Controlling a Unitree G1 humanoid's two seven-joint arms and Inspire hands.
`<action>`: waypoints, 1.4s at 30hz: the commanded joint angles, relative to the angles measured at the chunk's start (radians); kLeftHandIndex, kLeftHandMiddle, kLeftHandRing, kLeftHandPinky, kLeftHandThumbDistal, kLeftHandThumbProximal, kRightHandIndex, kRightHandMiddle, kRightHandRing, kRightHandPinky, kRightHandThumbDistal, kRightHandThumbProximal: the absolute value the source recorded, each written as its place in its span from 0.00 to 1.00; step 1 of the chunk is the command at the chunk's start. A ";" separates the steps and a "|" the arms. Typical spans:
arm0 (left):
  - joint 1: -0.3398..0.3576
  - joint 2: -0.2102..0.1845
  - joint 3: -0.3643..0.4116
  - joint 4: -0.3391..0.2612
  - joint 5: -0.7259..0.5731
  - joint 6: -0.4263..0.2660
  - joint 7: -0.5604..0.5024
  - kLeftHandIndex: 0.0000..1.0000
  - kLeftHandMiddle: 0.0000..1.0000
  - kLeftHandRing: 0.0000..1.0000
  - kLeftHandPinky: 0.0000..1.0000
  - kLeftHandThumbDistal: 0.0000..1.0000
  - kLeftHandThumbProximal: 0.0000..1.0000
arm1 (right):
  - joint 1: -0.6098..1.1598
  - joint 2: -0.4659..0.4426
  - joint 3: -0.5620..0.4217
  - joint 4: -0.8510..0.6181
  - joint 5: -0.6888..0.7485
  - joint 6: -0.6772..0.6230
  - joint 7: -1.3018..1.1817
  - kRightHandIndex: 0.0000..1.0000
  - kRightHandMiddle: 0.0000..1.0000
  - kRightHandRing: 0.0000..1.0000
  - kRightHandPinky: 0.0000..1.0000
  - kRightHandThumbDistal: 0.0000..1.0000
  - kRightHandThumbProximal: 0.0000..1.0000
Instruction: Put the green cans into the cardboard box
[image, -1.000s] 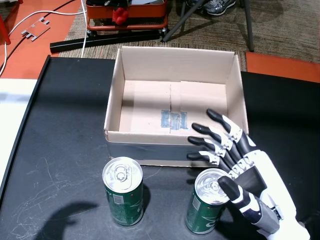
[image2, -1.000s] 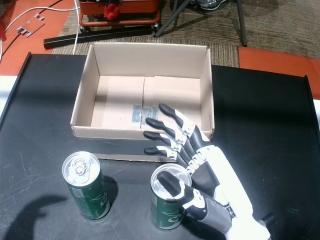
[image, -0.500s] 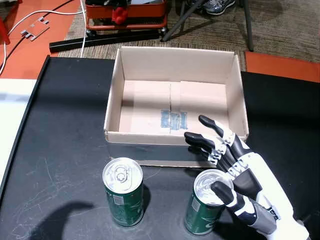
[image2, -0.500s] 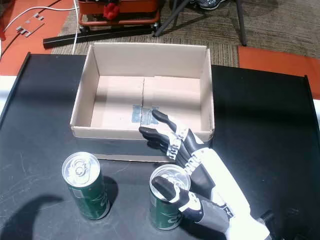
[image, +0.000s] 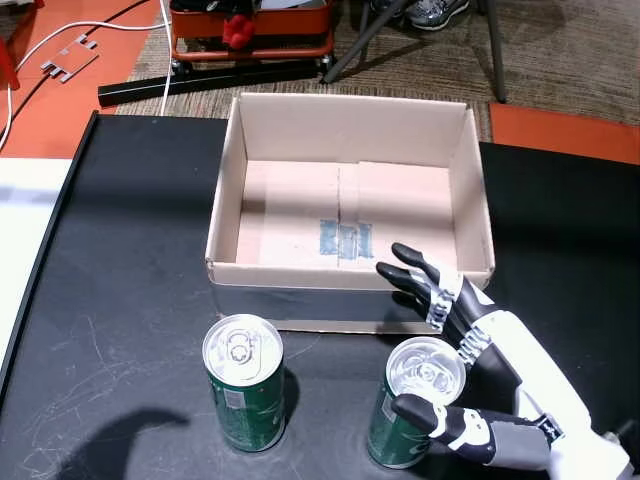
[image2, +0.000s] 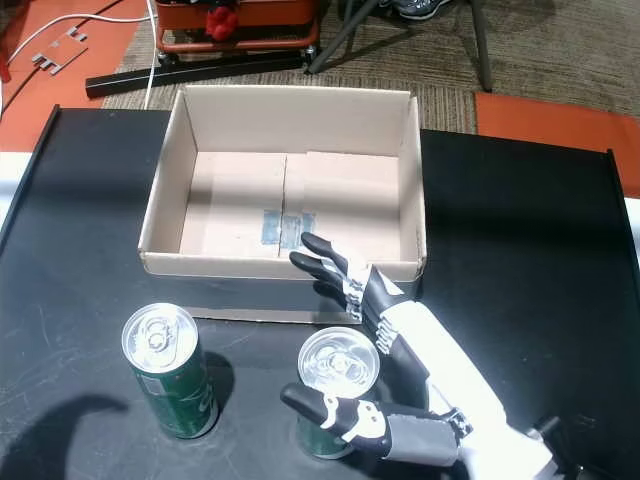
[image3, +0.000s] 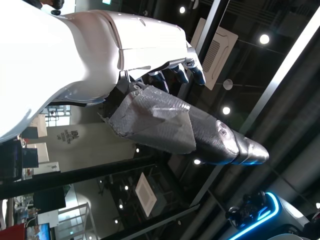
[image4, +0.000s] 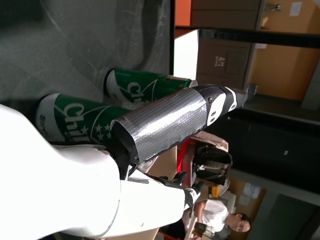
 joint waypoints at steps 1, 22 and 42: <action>0.015 -0.019 0.001 -0.015 -0.001 0.004 0.000 0.68 0.79 0.89 0.86 1.00 0.75 | 0.003 -0.006 0.006 0.011 -0.011 0.004 -0.016 1.00 1.00 0.97 1.00 1.00 0.57; 0.006 -0.014 0.019 -0.008 -0.037 0.066 -0.004 0.66 0.79 0.88 0.86 1.00 0.65 | -0.050 -0.001 0.044 0.206 -0.111 -0.066 -0.118 0.89 0.91 0.93 1.00 1.00 0.62; -0.018 -0.009 0.030 0.002 -0.026 0.085 0.018 0.66 0.79 0.89 0.86 0.86 0.58 | -0.053 -0.013 0.092 0.260 -0.118 -0.046 -0.097 0.82 0.87 0.90 0.99 1.00 0.59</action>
